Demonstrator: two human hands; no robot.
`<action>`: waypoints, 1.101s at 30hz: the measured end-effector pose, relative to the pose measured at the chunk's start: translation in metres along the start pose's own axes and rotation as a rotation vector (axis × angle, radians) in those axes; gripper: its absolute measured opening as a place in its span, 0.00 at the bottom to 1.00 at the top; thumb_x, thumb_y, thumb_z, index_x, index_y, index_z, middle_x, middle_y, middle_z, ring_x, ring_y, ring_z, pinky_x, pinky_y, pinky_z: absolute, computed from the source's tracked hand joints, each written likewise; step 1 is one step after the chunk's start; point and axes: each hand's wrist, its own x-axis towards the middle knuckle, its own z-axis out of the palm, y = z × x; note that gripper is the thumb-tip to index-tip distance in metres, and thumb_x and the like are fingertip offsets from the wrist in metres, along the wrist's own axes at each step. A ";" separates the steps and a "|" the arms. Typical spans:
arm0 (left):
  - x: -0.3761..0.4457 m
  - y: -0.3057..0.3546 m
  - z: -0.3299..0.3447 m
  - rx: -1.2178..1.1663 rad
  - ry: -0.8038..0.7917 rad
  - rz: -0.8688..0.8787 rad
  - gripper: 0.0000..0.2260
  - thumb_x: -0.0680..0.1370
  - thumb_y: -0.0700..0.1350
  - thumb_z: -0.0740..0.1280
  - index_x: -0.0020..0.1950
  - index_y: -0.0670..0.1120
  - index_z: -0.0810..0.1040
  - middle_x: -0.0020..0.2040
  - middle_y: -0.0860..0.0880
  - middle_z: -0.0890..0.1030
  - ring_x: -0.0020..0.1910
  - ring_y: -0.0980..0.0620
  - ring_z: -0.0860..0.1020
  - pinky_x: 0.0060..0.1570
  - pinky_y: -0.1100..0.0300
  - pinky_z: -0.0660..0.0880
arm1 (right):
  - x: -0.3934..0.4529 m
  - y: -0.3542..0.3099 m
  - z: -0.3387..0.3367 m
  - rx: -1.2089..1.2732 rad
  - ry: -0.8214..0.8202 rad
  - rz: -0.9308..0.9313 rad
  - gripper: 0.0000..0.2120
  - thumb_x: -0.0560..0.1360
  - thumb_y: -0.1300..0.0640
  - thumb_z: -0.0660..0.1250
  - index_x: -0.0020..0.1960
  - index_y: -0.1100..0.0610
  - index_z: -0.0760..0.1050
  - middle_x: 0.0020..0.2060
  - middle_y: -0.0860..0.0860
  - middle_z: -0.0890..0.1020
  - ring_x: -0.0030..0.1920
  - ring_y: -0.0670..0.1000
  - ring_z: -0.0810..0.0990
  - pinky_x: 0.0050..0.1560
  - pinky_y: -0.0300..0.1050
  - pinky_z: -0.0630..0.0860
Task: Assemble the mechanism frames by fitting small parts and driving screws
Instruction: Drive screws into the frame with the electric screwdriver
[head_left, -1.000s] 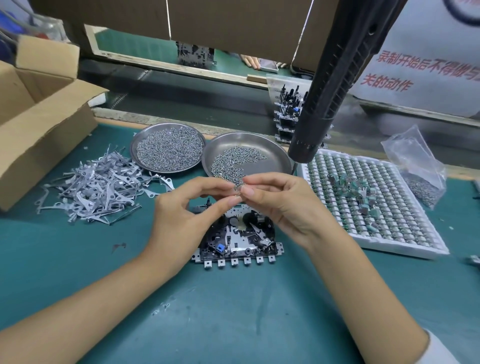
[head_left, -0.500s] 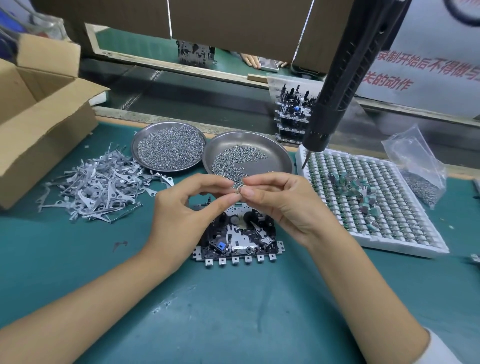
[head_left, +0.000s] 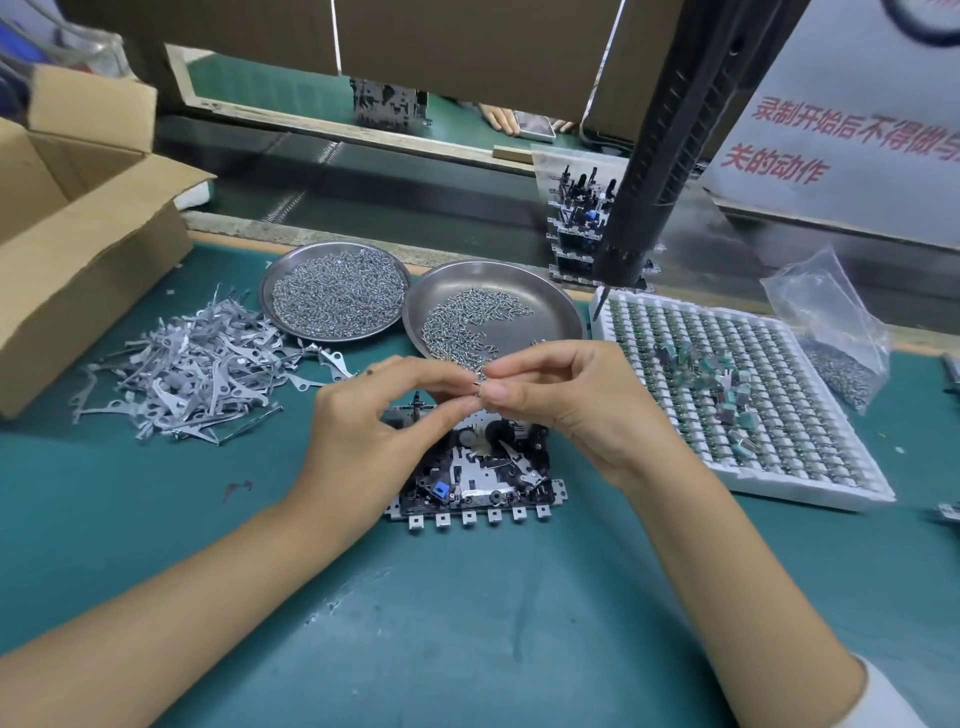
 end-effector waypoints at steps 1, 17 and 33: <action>0.000 0.001 0.000 -0.004 -0.006 0.001 0.08 0.69 0.44 0.73 0.47 0.49 0.81 0.42 0.55 0.83 0.43 0.61 0.81 0.50 0.69 0.74 | 0.000 0.000 -0.001 0.005 -0.001 0.005 0.16 0.50 0.52 0.80 0.36 0.54 0.85 0.34 0.55 0.85 0.37 0.52 0.85 0.41 0.38 0.79; 0.002 -0.002 0.001 -0.141 -0.097 -0.202 0.08 0.74 0.46 0.67 0.51 0.52 0.83 0.46 0.57 0.81 0.46 0.61 0.77 0.46 0.71 0.70 | -0.009 -0.027 -0.047 -0.501 0.224 0.020 0.04 0.70 0.60 0.74 0.38 0.53 0.82 0.30 0.48 0.83 0.31 0.44 0.80 0.34 0.36 0.76; 0.004 -0.002 0.005 -0.278 0.051 -0.390 0.08 0.67 0.45 0.72 0.45 0.49 0.83 0.42 0.56 0.85 0.41 0.61 0.81 0.44 0.72 0.75 | -0.019 -0.007 -0.106 -1.291 0.570 -0.079 0.14 0.70 0.71 0.70 0.52 0.59 0.83 0.40 0.55 0.83 0.40 0.56 0.79 0.44 0.46 0.76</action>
